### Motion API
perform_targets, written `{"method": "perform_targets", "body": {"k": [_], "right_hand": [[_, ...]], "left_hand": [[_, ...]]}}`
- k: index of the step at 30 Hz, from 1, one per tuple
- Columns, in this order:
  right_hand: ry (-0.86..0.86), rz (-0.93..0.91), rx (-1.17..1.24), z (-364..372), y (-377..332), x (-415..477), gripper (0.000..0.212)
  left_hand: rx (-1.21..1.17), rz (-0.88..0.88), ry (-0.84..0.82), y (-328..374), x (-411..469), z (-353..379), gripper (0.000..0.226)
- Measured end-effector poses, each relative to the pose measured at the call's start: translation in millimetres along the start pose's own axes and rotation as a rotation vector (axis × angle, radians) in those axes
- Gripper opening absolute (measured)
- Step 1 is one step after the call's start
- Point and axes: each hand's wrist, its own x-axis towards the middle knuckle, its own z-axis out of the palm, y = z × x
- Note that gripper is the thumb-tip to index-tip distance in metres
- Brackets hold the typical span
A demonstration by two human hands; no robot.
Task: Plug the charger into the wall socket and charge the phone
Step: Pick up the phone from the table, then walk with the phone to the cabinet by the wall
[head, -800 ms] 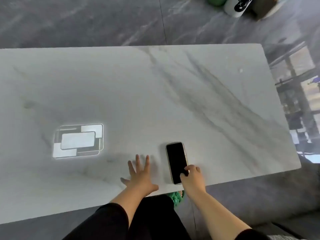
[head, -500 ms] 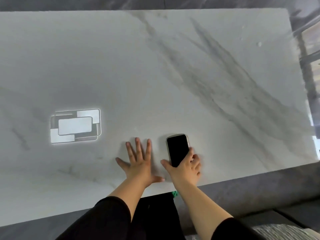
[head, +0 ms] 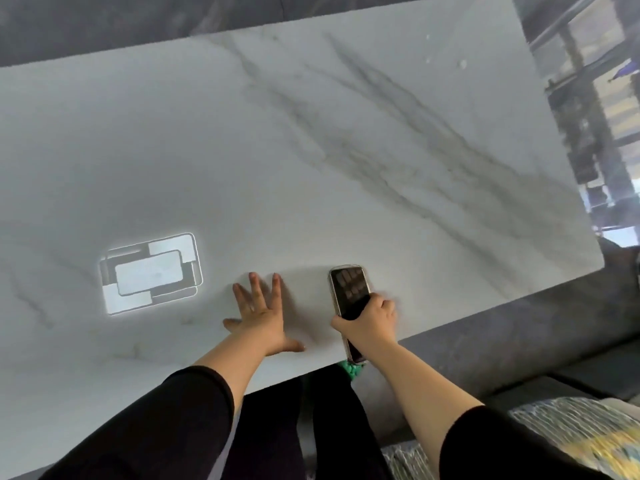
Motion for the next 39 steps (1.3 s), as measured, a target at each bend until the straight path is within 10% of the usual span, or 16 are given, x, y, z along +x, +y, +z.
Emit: {"method": "perform_targets", "body": {"k": [13, 23, 39], "right_hand": [[-0.048, 0.418, 0.711, -109, 251, -116, 0.054], [-0.132, 0.635, 1.106, -150, 453, -158, 0.048], [0.083, 0.510, 1.158, -427, 530, 28, 0.053]], "left_hand": [[0.443, 0.420, 0.021, 157, -117, 41, 0.080], [0.062, 0.327, -0.068, 344, -167, 122, 0.051], [-0.127, 0.293, -0.046, 625, -100, 9, 0.021]]}}
